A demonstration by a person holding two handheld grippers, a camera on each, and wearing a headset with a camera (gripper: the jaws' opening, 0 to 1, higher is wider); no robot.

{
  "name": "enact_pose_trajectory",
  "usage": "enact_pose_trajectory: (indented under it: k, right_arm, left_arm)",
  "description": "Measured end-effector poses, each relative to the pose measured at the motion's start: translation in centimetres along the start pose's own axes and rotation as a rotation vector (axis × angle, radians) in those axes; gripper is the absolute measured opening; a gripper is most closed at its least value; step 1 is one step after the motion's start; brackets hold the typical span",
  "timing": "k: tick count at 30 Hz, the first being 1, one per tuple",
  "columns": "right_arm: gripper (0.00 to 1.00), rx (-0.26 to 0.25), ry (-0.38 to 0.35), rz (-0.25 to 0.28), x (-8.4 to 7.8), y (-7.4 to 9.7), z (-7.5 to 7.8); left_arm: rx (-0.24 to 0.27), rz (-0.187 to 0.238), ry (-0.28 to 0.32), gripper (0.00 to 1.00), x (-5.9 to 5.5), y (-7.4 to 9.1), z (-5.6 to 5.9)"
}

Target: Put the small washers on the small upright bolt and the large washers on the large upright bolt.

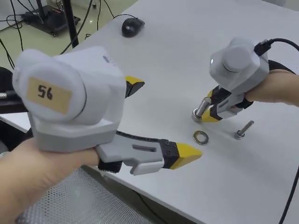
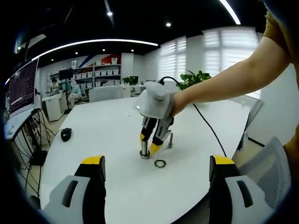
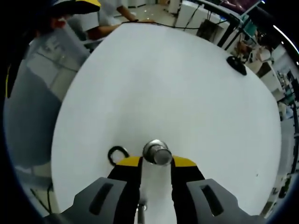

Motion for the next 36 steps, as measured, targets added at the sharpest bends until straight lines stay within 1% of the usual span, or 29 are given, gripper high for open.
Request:
enact_pose_trajectory:
  k: [3, 7, 11, 14, 19, 23, 26, 29, 30, 31, 33, 34, 36]
  right_arm:
    - [0.24, 0.007, -0.005, -0.001, -0.5, 0.9, -1.0]
    - [0.25, 0.023, -0.015, 0.006, -0.7, 1.4, -2.6]
    - [0.25, 0.037, -0.032, 0.016, -0.8, 1.2, -4.2]
    - [0.24, 0.042, -0.024, 0.02, -0.7, 0.7, -5.3]
    - [0.25, 0.056, -0.038, 0.031, -0.3, 0.1, -6.4]
    - [0.26, 0.059, -0.042, 0.038, 0.2, -0.5, -6.5]
    - [0.29, 0.059, -0.056, 0.039, 0.4, -0.9, -6.1]
    - [0.3, 0.055, -0.071, 0.044, 0.5, -1.1, -5.7]
    - [0.3, 0.073, -0.094, 0.054, 0.6, -1.2, -5.7]
    - [0.31, 0.081, -0.099, 0.054, 0.6, -1.4, -5.8]
    - [0.33, 0.098, -0.084, 0.032, 0.3, -1.8, -6.1]
    - [0.32, 0.09, -0.092, 0.052, 0.7, -1.6, -5.8]
    - [0.32, 0.091, -0.082, 0.051, 0.9, -1.5, -5.8]
  left_arm:
    - [-0.003, -0.001, -0.007, 0.92, 0.0, 0.1, 0.3]
    - [-0.009, -0.001, -0.019, 0.92, 0.2, 0.2, 0.7]
    - [-0.012, -0.004, -0.03, 0.92, 0.3, 0.3, 1.0]
    - [-0.01, -0.006, -0.034, 0.92, 0.2, 0.4, 1.1]
    - [-0.008, -0.011, -0.039, 0.92, 0.0, 0.7, 1.2]
    - [-0.007, -0.012, -0.034, 0.92, -0.1, 0.8, 1.3]
    - [-0.004, -0.017, -0.03, 0.92, -0.3, 0.8, 1.3]
    - [-0.002, -0.016, -0.027, 0.92, -0.3, 0.8, 1.3]
    - [-0.001, -0.015, -0.025, 0.92, -0.3, 0.8, 1.2]
    - [0.0, -0.013, -0.024, 0.92, -0.2, 0.8, 1.2]
    - [0.005, -0.012, -0.023, 0.92, -0.2, 0.8, 1.0]
    - [0.007, -0.012, -0.022, 0.92, -0.2, 0.8, 0.9]
    - [0.009, -0.009, -0.018, 0.92, -0.1, 0.8, 0.8]
Point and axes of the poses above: the centre of the closed fingertips' face, and the gripper's own axes: y roughly backward along the fingers, z roughly to its right, x roughly out of its top, the point moved 2 cm from there along y, roughly backward along the fingers, and after that the axes turned 9 degrees about y, right-handed, at the moved point
